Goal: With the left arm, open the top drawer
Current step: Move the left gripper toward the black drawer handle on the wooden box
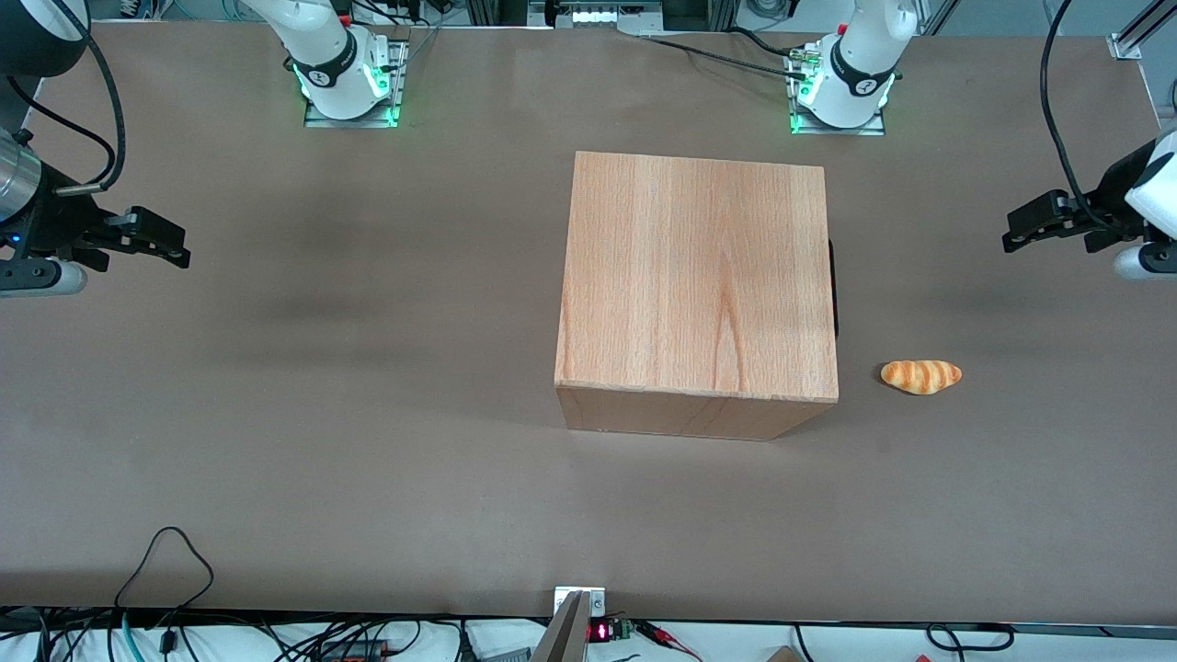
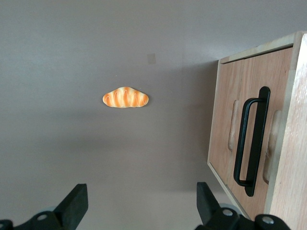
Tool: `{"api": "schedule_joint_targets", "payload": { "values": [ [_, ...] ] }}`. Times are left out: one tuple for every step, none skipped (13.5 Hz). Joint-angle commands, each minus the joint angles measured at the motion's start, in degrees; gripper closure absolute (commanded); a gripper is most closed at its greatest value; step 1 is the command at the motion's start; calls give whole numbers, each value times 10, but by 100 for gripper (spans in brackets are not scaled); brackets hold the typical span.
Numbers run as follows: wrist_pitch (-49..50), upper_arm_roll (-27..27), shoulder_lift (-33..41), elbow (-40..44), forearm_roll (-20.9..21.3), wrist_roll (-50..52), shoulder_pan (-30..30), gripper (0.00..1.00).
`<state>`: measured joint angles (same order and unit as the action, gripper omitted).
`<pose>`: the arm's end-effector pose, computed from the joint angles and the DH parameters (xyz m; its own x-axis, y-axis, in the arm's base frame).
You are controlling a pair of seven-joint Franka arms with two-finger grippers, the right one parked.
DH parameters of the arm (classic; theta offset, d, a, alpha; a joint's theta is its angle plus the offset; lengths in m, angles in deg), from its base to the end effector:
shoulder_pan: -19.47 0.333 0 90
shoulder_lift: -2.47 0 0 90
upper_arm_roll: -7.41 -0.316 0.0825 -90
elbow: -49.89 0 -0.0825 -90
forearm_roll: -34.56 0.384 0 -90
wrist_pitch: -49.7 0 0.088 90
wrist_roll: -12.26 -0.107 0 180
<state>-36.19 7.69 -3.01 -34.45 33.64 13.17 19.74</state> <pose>0.5765 -0.0018 0.6106 0.9975 0.0145 -0.0688 0.0156 -0.9998 0.0154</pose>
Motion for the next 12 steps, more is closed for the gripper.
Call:
{"api": "schedule_joint_targets", "payload": {
  "values": [
    [4,0,6,0,-9,-8,-2,0],
    [4,0,6,1,-8,-6,-2,0],
    [4,0,6,1,-8,-3,-2,0],
    [4,-1,6,1,-10,-4,-2,0],
    [4,-1,5,1,-10,-7,-2,0],
    [5,0,3,0,-10,-2,-3,0],
    [5,0,0,0,-10,-3,-4,0],
    [5,0,-1,-1,-12,-4,-7,0],
    [8,2,-11,-2,-12,-2,-11,0],
    [19,7,-22,-1,-12,-1,-15,0],
    [26,8,-25,-2,-13,-3,-16,0],
    [27,9,-34,-1,-15,-3,-18,0]
  ]
}}
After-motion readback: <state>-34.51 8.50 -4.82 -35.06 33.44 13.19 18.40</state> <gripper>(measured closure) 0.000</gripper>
